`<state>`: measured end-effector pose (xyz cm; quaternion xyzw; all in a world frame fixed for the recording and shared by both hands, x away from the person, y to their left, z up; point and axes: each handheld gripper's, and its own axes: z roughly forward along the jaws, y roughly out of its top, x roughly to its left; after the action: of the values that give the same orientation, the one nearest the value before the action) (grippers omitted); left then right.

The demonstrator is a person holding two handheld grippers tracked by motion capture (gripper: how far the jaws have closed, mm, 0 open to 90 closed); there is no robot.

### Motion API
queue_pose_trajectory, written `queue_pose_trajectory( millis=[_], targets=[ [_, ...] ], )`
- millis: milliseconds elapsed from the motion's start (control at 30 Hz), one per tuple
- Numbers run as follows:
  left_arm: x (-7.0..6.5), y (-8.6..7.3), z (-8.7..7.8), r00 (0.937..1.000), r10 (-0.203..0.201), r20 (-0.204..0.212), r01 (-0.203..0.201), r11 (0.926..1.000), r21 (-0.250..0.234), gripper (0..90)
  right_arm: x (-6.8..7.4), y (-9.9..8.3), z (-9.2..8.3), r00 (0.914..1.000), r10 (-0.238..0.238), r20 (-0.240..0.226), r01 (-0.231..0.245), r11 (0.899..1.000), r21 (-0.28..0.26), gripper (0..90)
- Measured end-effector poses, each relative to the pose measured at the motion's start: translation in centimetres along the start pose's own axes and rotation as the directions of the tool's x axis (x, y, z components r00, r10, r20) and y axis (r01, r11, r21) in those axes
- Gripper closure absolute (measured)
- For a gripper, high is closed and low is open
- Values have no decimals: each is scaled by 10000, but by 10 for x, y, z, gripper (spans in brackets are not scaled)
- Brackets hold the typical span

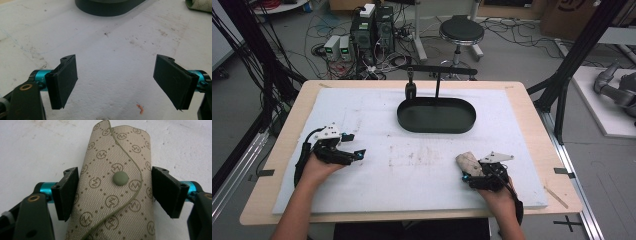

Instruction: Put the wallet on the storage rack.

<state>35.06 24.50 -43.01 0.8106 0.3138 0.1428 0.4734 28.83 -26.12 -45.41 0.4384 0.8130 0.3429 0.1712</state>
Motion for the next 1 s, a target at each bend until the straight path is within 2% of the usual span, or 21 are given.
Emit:
queue_pose_trajectory(
  millis=[133, 200, 333, 533, 833, 1000],
  targets=[
    [1, -2, -1, 10000, -79, 5, 79, 10000, -22, 194, -3, -1, -2, 9999, 157, -55, -157, 9998, -128, 320],
    [2, -2, -2, 9999, -113, -14, 113, 9999, -22, 194, -7, -1, -3, 9996, 75, -276, -80, 9998, -208, 341],
    [3, -2, -3, 9999, -134, -31, 133, 9999, -85, 194, -10, -1, -4, 9996, 11, -266, -20, 9994, -355, 345],
    [3, -3, -3, 9999, -118, -16, 118, 9999, -73, 194, -15, 4, -12, 9990, 246, -371, -286, 9932, -1125, 348],
    [6, -2, -9, 9998, -144, -121, 141, 9996, -236, 194, -22, 22, -19, 9987, -50, -506, -25, 9890, -1477, 348],
    [7, -2, -11, 9998, -118, -182, 113, 9996, -272, 194, -26, 35, -22, 9982, -331, -496, 259, 9897, -1410, 348]
  ],
)
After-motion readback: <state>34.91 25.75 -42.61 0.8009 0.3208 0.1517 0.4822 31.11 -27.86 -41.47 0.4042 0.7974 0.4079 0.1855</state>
